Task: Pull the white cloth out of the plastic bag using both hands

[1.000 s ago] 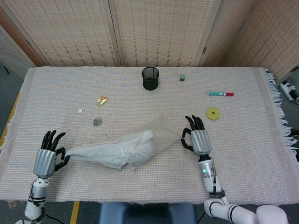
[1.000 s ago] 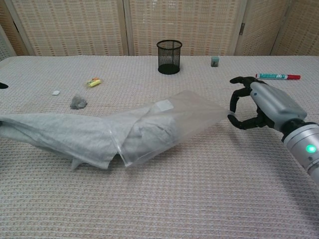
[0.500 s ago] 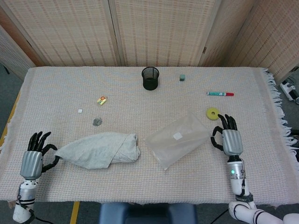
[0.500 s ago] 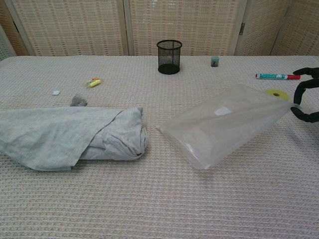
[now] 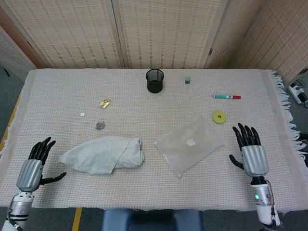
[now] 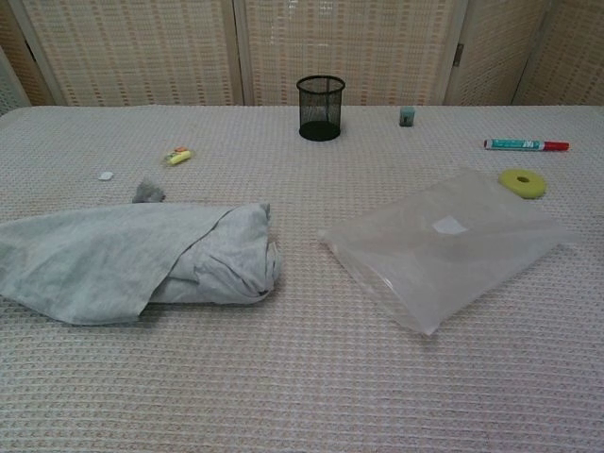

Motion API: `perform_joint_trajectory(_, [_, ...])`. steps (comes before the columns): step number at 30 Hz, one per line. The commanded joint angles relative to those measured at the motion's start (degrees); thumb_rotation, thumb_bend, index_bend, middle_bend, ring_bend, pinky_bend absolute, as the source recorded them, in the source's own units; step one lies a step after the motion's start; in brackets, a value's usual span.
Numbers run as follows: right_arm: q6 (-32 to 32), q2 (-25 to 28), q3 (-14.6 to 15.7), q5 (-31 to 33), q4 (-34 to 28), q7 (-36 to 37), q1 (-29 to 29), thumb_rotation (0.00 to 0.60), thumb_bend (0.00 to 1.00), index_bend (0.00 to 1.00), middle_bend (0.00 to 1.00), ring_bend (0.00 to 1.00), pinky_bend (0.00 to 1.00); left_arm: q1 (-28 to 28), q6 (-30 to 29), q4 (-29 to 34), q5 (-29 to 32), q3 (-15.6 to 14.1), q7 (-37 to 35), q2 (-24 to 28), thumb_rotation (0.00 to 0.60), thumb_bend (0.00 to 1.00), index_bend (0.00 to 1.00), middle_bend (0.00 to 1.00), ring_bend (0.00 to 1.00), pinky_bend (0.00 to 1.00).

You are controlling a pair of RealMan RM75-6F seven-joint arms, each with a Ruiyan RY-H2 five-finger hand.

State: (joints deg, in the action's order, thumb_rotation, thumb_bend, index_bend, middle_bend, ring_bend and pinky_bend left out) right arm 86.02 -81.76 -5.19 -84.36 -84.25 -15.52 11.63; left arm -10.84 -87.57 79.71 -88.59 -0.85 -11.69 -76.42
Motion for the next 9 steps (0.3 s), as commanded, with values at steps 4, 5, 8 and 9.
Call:
perform_joint_trajectory(4, [6.09,6.82,6.00,-4.71,-8.30,-7.18,-6.65,0.600,0.16,0.00,0.00,0.00,0.00,3.87,1.39,14.79,3.25,-2.49,13.40,13.73,0.511,0.12,0.17,0.02,0.00,0.00])
perform_joint_trajectory(5, [5.02,7.59,6.19,-4.24,-8.56,-6.22,-6.59,0.600,0.16,0.00,0.00,0.00,0.00,4.04,0.88,14.60,3.39,-1.98,13.42,13.87,0.512,0.12,0.17,0.02,0.00,0.00])
perform_joint_trajectory(8, [3.29,9.68,5.63,-2.72,-9.07,-3.29,-6.39,0.600,0.16,0.00,0.00,0.00,0.00,4.56,-2.10,12.89,2.67,-0.15,12.35,13.00,0.511,0.13,0.18,0.02,0.00,0.00])
perform_joint_trajectory(9, [2.88,10.22,5.43,-2.22,-9.22,-2.63,-6.38,0.600,0.16,0.00,0.00,0.00,0.00,4.80,-3.23,12.12,2.44,0.42,12.58,12.40,0.512,0.13,0.18,0.02,0.00,0.00])
